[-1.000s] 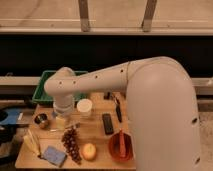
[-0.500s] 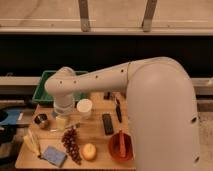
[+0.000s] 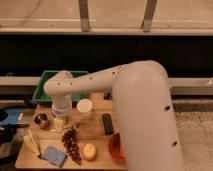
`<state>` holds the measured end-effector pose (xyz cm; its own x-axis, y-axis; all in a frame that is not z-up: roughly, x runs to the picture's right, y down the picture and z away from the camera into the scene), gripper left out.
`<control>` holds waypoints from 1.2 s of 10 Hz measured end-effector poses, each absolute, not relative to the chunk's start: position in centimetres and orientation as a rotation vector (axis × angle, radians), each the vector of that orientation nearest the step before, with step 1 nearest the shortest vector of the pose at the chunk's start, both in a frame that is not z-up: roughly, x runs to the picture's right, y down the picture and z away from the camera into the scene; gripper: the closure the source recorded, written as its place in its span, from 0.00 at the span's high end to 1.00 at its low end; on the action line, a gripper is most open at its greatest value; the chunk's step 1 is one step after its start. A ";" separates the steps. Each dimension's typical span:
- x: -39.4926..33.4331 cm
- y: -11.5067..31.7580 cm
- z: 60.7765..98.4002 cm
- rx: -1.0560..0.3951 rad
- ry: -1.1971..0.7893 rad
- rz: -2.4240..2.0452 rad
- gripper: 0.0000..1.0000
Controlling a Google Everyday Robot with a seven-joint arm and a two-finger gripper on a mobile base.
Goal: Place fork in paper cup
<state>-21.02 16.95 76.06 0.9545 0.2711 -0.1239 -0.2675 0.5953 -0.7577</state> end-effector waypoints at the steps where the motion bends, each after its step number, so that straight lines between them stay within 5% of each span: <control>1: -21.3 17.2 76.5 -0.890 -0.002 0.310 0.72; 12: -24.5 18.7 78.2 -0.947 -0.017 0.265 0.72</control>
<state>-24.48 18.65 78.20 0.9676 0.2315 -0.1013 -0.2167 0.5543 -0.8036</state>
